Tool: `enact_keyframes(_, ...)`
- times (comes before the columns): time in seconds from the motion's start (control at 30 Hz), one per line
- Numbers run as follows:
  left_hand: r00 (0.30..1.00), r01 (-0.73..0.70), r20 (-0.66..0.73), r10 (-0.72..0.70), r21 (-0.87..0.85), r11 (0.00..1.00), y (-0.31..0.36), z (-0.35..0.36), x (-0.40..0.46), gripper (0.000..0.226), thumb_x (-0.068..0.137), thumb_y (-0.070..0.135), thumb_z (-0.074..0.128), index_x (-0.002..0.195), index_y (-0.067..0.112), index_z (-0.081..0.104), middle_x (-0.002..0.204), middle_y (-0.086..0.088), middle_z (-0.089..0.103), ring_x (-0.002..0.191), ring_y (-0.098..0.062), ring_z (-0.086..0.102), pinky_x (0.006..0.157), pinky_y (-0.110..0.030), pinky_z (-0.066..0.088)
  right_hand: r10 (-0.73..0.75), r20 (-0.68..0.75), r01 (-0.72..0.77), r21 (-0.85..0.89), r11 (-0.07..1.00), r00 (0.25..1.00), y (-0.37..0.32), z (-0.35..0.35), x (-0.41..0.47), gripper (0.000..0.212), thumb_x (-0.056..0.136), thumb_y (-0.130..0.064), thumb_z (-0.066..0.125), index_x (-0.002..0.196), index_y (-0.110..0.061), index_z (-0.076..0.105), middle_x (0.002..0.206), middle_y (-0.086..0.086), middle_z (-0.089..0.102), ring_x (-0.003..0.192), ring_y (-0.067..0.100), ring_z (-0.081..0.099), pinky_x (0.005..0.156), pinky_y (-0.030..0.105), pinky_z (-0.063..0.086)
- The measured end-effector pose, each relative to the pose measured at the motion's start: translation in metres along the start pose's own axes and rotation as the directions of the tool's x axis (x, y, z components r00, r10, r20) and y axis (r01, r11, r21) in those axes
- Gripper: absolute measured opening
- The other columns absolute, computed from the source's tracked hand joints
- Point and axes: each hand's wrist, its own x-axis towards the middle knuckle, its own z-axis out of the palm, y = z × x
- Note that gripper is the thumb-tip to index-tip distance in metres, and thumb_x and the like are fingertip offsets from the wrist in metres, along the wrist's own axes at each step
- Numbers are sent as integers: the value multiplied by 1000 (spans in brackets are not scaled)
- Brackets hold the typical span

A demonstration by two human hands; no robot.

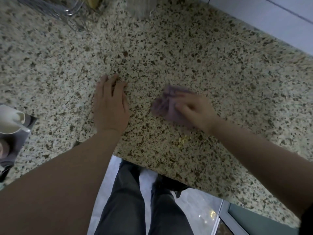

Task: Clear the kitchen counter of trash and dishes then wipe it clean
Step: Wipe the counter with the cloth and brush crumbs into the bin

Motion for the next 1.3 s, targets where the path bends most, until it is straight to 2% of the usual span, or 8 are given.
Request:
enact_keyframes(0.2, 1000, -19, -9, 19, 22, 1000, 9, -2, 1, 35, 100, 17, 38, 130, 8, 53, 144, -12, 46, 143, -32, 31, 122, -49, 15, -173, 99, 160, 123, 979, 980, 17, 11, -38, 31, 99, -16, 51, 122, -5, 69, 125, 4, 67, 128, 15, 56, 112, 36, 42)
enact_keyframes(0.33, 989, -132, 63, 136, -61, 989, 58, 10, 3, 34, 92, 8, 52, 126, 10, 55, 139, -10, 49, 139, -30, 38, 120, -49, 21, -69, -33, 71, 60, 996, 997, 30, -5, -8, 32, 100, -18, 50, 107, 3, 73, 115, 7, 72, 120, 1, 57, 110, 16, 35)
enact_keyframes(0.43, 985, -127, 103, 135, -81, 989, 87, 19, -4, 39, 97, 16, 42, 135, 14, 47, 152, -6, 37, 148, -27, 24, 122, -46, 18, 163, -123, -150, 108, 983, 979, 44, -35, 25, 32, 101, -20, 50, 88, -5, 74, 86, -11, 72, 103, -26, 50, 89, 0, 34)
enact_keyframes(0.6, 987, -107, 114, 110, -37, 994, 91, 22, -5, 40, 98, 19, 37, 138, 17, 45, 156, -5, 33, 150, -26, 18, 124, -40, 11, 351, -270, -330, 120, 936, 897, 58, -66, 63, 47, 103, -27, 47, 57, -34, 45, 45, -25, 49, 51, -15, 47, 51, 10, 28)
enact_keyframes(0.9, 985, -77, 149, 82, -43, 996, 93, 22, -3, 42, 96, 18, 39, 138, 17, 44, 158, -4, 29, 151, -25, 15, 123, -44, 15, 116, -40, -108, 173, 979, 992, 44, -17, -51, 30, 99, -22, 49, 105, -10, 77, 114, -4, 71, 124, 8, 56, 112, 22, 36)
enact_keyframes(1.0, 988, -85, 129, 88, -31, 996, 95, 23, -4, 42, 96, 17, 39, 137, 15, 46, 157, -5, 31, 150, -26, 17, 123, -43, 14, 230, -133, -199, 210, 957, 964, 51, -34, -36, 30, 99, -25, 49, 88, -18, 76, 91, -6, 73, 102, -20, 55, 86, 10, 42)
enact_keyframes(1.17, 992, -87, 89, 89, -21, 996, 94, 26, -5, 43, 96, 22, 33, 136, 15, 49, 154, -5, 36, 149, -26, 21, 121, -46, 19, 468, -286, -369, 338, 866, 836, 79, -78, 41, 45, 98, -46, 45, 70, -18, 67, 66, -8, 61, 60, 3, 52, 62, 26, 39)
enact_keyframes(1.3, 994, -81, 74, 82, -26, 996, 94, 28, -6, 43, 95, 20, 36, 136, 16, 48, 154, -4, 36, 149, -26, 20, 121, -45, 19, 390, -244, -357, 171, 918, 888, 70, -67, 3, 42, 100, -37, 47, 64, -19, 59, 58, -12, 53, 55, 1, 45, 57, 28, 33)
